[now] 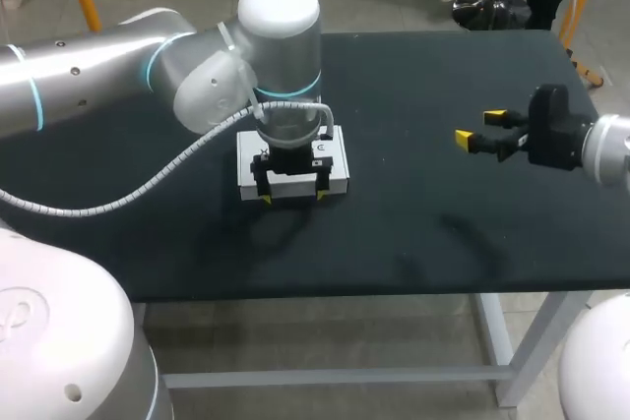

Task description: Assemble the packaging by folding the flat box into shape, placing the metal phone stand inside, and closing the box properly

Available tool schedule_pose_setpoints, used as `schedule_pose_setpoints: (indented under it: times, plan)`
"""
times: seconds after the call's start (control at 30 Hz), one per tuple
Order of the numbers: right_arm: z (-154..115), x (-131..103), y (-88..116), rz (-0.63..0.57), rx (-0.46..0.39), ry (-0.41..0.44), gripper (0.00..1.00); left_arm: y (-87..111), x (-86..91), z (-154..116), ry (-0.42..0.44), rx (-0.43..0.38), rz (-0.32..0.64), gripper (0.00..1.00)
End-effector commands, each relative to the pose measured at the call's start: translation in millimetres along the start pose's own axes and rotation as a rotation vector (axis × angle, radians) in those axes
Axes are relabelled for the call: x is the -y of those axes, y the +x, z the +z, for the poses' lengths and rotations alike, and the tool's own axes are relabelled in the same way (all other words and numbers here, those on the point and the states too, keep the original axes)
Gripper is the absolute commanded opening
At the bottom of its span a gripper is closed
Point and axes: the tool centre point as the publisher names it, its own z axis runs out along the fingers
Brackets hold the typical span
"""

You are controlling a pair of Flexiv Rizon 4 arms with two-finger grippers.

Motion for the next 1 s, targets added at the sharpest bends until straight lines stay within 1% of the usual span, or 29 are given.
schedule_pose_setpoints:
  times: [0.03,0.33,0.63,0.73,0.77,1.0]
  plan:
    - [-1,1,0,-0.001,-0.004,-0.007,1.0,0.9,19.1,4,-0.018,0.007,0.001,1.0]
    - [-1,1,0,-0.001,-0.004,-0.007,1.0,-6.4,59.7,7,-0.022,0.007,0.0,1.0]
    - [-1,1,0,-0.001,-0.004,-0.007,1.0,-12.7,108.9,17,-0.038,0.002,0.013,1.0]
    - [-1,1,0,-0.001,-0.004,-0.007,1.0,-15.7,122.8,19,-0.041,0.001,0.015,1.0]
    - [-1,1,0,-0.001,-0.004,-0.007,1.0,-17.3,130.1,20,-0.041,-0.001,0.016,1.0]
    - [-1,1,0,-0.001,-0.004,-0.007,1.0,-23.9,162.3,21,-0.04,-0.008,0.018,1.0]
